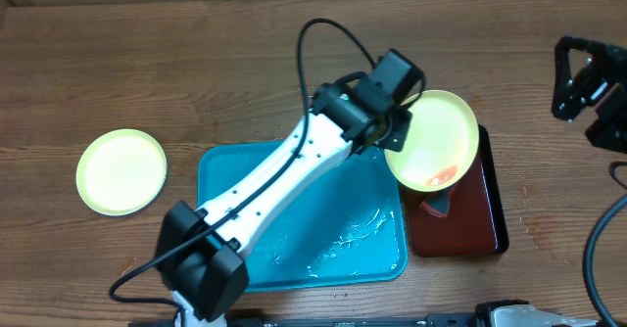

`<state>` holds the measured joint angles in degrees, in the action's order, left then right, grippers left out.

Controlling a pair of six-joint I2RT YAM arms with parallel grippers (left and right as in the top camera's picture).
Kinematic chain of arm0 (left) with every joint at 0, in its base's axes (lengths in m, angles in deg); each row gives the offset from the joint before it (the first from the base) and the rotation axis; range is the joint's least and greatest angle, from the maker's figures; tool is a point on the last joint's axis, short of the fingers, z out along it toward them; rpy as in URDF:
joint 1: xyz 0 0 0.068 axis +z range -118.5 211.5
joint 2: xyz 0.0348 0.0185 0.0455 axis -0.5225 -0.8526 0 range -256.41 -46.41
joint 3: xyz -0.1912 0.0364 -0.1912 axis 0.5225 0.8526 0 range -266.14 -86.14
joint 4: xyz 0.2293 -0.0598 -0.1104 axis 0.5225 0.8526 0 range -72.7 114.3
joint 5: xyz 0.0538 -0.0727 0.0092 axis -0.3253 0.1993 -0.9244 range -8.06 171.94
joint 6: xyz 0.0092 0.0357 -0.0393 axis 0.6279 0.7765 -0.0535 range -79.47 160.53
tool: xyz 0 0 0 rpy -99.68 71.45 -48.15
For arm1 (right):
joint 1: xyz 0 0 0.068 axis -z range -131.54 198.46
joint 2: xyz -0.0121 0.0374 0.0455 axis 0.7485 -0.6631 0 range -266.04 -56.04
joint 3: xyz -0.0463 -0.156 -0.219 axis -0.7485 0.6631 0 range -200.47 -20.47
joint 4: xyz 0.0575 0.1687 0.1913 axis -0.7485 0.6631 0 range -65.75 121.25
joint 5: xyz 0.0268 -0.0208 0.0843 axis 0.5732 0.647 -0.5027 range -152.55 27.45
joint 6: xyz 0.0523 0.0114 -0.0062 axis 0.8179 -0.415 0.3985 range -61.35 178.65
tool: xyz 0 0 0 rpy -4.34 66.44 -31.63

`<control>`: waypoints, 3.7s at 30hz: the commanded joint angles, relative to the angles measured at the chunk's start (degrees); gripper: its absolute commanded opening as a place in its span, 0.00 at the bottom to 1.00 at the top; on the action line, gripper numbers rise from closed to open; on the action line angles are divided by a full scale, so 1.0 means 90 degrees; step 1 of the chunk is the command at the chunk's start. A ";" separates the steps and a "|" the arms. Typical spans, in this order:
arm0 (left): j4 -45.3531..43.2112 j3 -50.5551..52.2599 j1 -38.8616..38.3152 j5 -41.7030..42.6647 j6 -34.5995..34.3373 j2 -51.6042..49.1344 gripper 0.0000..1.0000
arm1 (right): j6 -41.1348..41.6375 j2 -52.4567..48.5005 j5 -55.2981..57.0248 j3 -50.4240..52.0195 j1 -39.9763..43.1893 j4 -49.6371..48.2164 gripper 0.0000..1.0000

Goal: Clean dirty plates on tray and stack at the side
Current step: 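Lift the yellow plate with left gripper and swing it over brown tray, then hold the yellow plate tilted above the brown tray with left gripper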

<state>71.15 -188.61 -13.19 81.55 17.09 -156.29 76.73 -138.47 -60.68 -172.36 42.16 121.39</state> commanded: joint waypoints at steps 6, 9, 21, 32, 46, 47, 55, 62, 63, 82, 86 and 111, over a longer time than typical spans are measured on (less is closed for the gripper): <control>0.0233 -0.1066 -0.0585 -0.1868 0.0799 -0.0690 0.04 | -0.0709 -0.0165 -0.0539 -0.0036 0.0012 -0.0012 1.00; 0.0233 -0.1243 -0.0806 -0.2370 0.1056 -0.0792 0.04 | -0.0709 -0.0170 -0.0556 -0.0036 0.0012 -0.0012 1.00; 0.0136 -0.1311 -0.1545 -0.4056 0.1596 -0.0865 0.04 | -0.0712 -0.0155 -0.0554 -0.0041 0.0012 -0.0236 1.00; 0.0010 -0.1311 -0.2035 -0.5008 0.2140 -0.0996 0.04 | -0.0709 -0.0155 -0.0551 -0.0044 0.0012 -0.0330 1.00; -0.0486 -0.1311 -0.2431 -0.5532 0.4294 -0.0996 0.04 | -0.0709 -0.0155 -0.0554 -0.0041 0.0012 -0.0323 1.00; -0.0546 -0.1311 -0.2431 -0.5608 0.4425 -0.0996 0.04 | -0.0709 -0.0155 -0.0554 -0.0041 0.0012 -0.0321 1.00; -0.0850 -0.1311 -0.2431 -0.5816 0.5872 -0.0996 0.04 | -0.0707 -0.0158 -0.0554 -0.0041 0.0012 -0.0323 1.00; -0.0850 -0.1311 -0.2441 -0.5846 0.6445 -0.0996 0.04 | -0.0707 -0.0158 -0.0554 -0.0041 0.0012 -0.0321 1.00; -0.0862 -0.1311 -0.2441 -0.5872 0.6518 -0.0996 0.04 | -0.0707 -0.0158 -0.0554 -0.0041 0.0012 -0.0321 1.00; -0.1875 -0.1311 -0.2455 -0.6339 0.6909 -0.0996 0.04 | -0.0707 -0.0158 -0.0554 -0.0041 0.0012 -0.0279 1.00; -0.1994 -0.1311 -0.2455 -0.6540 0.6776 -0.0996 0.04 | -0.0704 -0.0158 -0.0554 -0.0041 0.0012 -0.0274 1.00; -0.1098 -0.1311 -0.2586 -0.4449 0.5059 -0.1039 0.04 | -0.0704 -0.0158 -0.0554 -0.0041 0.0012 -0.0255 1.00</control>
<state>59.67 -199.26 -35.70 29.25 65.96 -164.95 70.64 -140.42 -65.33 -172.34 42.16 119.40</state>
